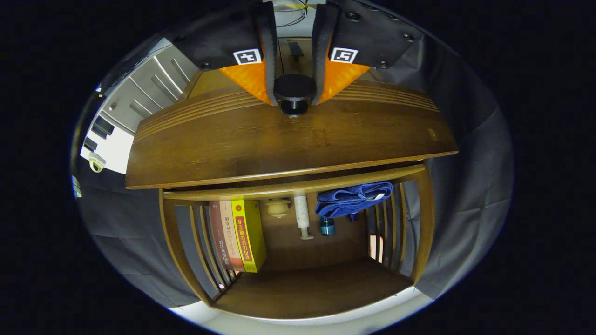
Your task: Pull open the drawer, take out the items inside it, and place them on the countertop above the cabinet.
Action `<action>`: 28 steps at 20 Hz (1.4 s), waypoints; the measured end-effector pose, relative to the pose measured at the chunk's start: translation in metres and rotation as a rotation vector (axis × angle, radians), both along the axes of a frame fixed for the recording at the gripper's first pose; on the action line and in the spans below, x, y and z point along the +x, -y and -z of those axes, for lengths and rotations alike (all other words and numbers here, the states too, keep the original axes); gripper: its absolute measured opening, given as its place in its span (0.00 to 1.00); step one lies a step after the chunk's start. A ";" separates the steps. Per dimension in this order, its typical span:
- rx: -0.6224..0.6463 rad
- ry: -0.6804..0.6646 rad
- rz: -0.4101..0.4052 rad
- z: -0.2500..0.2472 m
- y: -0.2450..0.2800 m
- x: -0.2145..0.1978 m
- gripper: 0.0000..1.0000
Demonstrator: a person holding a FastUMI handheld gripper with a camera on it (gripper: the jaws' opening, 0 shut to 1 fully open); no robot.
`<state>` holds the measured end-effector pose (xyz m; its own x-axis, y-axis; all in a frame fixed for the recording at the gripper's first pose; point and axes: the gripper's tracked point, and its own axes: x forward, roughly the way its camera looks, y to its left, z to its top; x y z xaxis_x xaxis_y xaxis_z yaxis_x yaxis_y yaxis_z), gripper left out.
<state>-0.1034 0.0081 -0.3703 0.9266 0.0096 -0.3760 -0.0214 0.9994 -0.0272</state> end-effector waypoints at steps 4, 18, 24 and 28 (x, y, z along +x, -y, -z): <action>0.001 -0.015 0.008 -0.002 0.000 -0.034 0.40; -0.014 -0.038 0.017 -0.010 0.004 -0.095 0.40; -0.025 -0.037 0.014 -0.012 0.007 -0.108 0.40; -0.037 -0.031 0.011 -0.013 0.008 -0.113 0.40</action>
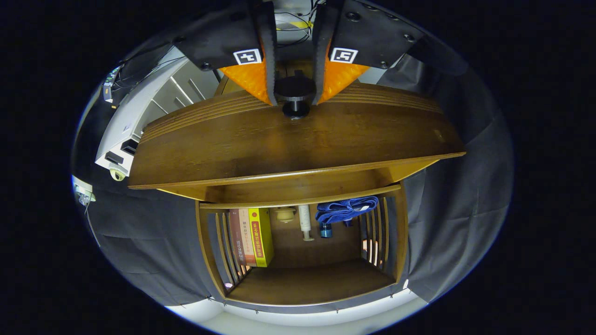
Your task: Pull open the drawer, take out the items inside it, and place them on the countertop above the cabinet.
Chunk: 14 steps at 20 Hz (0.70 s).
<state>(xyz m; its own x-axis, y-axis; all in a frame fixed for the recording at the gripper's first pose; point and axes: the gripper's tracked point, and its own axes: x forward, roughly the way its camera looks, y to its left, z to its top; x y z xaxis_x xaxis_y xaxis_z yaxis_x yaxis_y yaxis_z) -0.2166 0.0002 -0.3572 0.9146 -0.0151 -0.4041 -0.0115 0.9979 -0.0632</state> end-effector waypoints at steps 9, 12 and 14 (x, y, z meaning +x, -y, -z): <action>0.002 0.047 0.024 -0.053 -0.002 0.004 0.81; 0.030 0.068 0.034 -0.093 -0.005 0.009 0.96; 0.056 0.070 0.033 -0.118 -0.012 0.017 0.99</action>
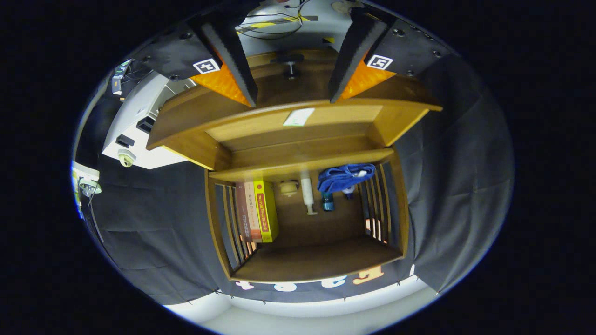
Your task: Pull open the drawer, take out the items inside it, and place them on the countertop above the cabinet.
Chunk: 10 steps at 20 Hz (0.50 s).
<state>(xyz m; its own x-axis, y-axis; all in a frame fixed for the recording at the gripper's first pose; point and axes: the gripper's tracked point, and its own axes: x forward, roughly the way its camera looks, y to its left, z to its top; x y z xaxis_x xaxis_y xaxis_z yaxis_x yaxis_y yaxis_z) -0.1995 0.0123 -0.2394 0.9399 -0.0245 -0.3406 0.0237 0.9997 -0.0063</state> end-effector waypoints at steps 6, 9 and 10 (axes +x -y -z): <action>0.071 -0.107 -0.020 -0.044 -0.023 0.042 0.99; 0.065 -0.161 -0.065 -0.054 -0.036 0.072 0.98; 0.066 -0.189 -0.075 -0.052 -0.040 0.080 0.98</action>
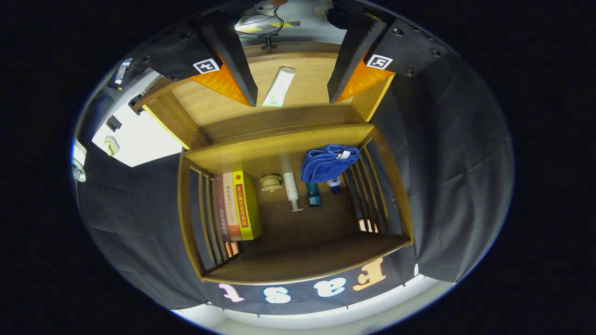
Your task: Pull open the drawer, take out the items inside it, and place them on the countertop above the cabinet.
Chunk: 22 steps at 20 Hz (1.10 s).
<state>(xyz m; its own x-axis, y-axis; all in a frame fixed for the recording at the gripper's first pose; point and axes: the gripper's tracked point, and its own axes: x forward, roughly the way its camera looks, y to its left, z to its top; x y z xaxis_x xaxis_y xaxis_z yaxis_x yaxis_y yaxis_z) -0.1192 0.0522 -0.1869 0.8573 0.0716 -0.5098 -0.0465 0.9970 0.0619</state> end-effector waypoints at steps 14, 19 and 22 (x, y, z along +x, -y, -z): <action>-0.090 -0.472 0.020 0.129 0.002 0.083 0.99; -0.119 -0.618 0.057 0.183 0.011 0.083 0.99; -0.117 -0.692 0.076 0.209 0.017 0.077 0.99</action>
<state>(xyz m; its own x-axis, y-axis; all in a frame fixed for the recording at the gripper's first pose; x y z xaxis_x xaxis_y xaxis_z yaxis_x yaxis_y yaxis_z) -0.0418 0.0347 -0.3957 0.3337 -0.0640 -0.9405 0.0351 0.9978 -0.0554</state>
